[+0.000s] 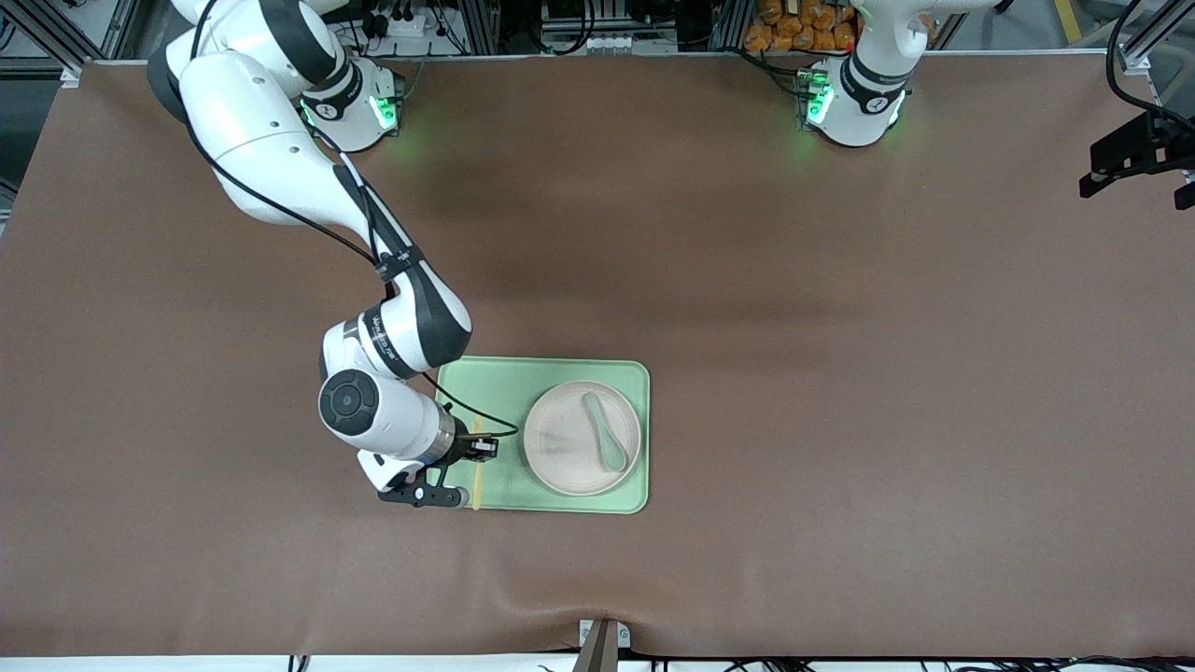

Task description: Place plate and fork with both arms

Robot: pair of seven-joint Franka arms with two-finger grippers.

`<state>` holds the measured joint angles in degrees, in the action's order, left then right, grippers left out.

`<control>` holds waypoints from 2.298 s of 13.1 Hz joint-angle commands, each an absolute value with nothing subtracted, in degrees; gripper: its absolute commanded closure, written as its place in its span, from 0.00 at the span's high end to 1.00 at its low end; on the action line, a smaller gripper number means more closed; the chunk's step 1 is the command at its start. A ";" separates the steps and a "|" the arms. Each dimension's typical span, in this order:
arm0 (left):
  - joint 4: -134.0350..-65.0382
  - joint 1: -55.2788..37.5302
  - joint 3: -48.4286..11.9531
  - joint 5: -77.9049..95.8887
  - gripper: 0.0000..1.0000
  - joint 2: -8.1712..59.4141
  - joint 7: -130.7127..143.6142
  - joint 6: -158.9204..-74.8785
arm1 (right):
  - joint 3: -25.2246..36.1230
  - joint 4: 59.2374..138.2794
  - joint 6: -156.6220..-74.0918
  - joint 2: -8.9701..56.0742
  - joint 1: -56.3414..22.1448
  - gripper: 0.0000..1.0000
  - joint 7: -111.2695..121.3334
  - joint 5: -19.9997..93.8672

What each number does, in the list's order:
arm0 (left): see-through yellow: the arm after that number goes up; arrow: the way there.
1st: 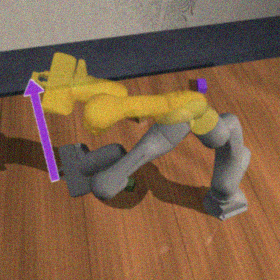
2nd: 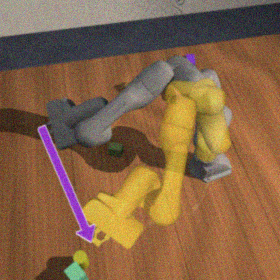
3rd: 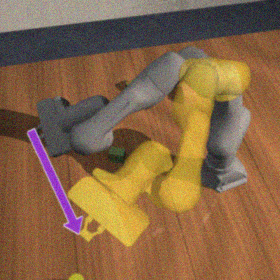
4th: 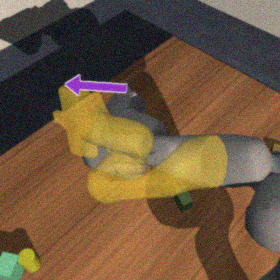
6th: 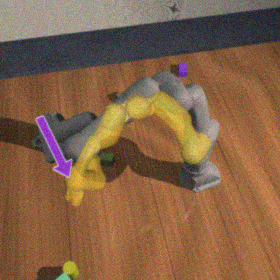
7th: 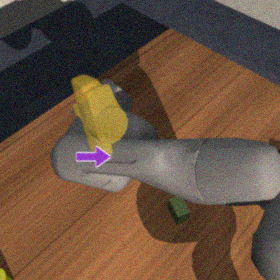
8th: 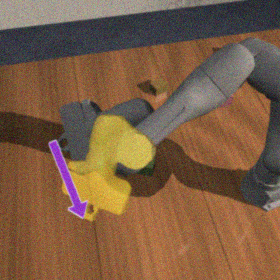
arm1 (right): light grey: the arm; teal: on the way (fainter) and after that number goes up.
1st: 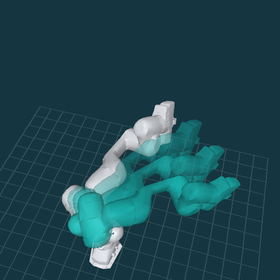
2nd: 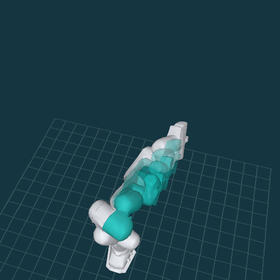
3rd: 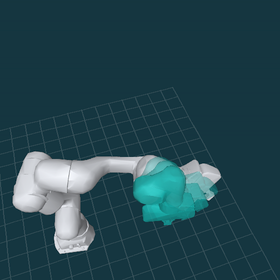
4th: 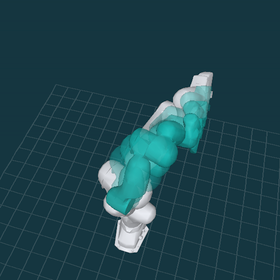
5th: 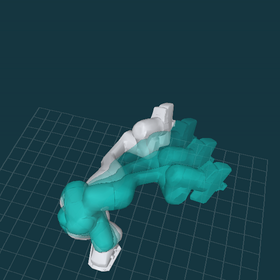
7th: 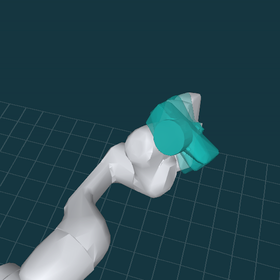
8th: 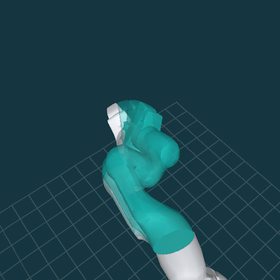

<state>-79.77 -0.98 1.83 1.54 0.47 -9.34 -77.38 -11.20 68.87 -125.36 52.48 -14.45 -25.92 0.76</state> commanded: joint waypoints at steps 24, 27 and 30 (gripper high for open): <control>-83.94 -2.02 -0.61 -0.53 1.00 1.50 -8.09 -81.65 | -12.39 72.78 -106.65 34.12 -3.96 1.00 -19.16 -2.11; -83.94 -1.85 -1.23 -0.53 1.00 1.49 -8.09 -81.12 | -11.87 69.18 -93.47 28.32 -1.68 1.00 -18.63 -1.93; -83.41 -1.85 -1.14 -0.53 1.00 1.49 -8.09 -80.95 | -10.39 69.17 -87.91 21.30 0.26 1.00 -13.12 -1.41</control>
